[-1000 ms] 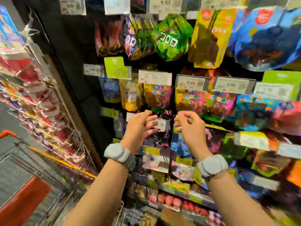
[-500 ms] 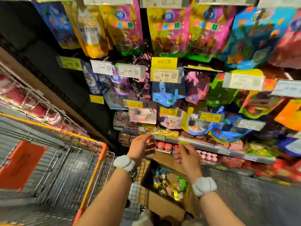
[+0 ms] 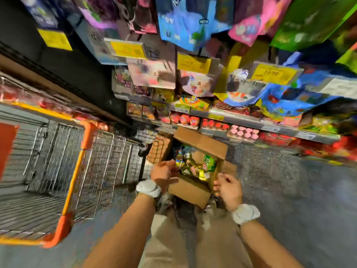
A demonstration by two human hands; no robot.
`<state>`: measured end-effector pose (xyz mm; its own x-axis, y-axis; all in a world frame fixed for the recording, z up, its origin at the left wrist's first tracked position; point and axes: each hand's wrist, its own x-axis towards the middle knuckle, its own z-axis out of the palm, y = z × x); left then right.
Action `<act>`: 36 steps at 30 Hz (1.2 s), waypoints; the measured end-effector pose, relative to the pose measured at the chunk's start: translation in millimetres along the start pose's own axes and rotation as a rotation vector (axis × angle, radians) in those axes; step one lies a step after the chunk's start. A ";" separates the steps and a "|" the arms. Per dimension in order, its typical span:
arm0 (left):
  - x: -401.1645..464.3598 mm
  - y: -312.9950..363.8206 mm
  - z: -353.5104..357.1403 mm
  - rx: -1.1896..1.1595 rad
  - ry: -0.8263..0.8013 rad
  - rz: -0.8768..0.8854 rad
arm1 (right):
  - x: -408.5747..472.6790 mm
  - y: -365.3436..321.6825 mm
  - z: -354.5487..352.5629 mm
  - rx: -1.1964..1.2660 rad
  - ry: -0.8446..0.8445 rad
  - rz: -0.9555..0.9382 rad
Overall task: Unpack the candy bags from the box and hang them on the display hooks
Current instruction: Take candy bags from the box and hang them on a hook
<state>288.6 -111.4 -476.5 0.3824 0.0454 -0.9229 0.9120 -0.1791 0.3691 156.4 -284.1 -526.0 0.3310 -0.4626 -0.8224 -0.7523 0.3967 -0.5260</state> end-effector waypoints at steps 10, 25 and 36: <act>141.8 -80.0 0.4 0.176 0.052 -0.051 | 126.8 71.9 12.5 -0.226 -0.076 0.167; 328.2 -133.4 38.8 0.368 0.165 0.050 | 303.7 158.8 67.8 -0.604 -0.145 0.095; 446.7 -160.2 42.7 0.355 0.339 0.003 | 409.3 215.4 128.6 -0.748 -0.161 -0.049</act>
<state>307.0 -104.4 -952.6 0.4652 0.3510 -0.8126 0.8264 -0.5013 0.2566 203.1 -286.0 -1003.8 0.4095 -0.3215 -0.8538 -0.9009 -0.2901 -0.3228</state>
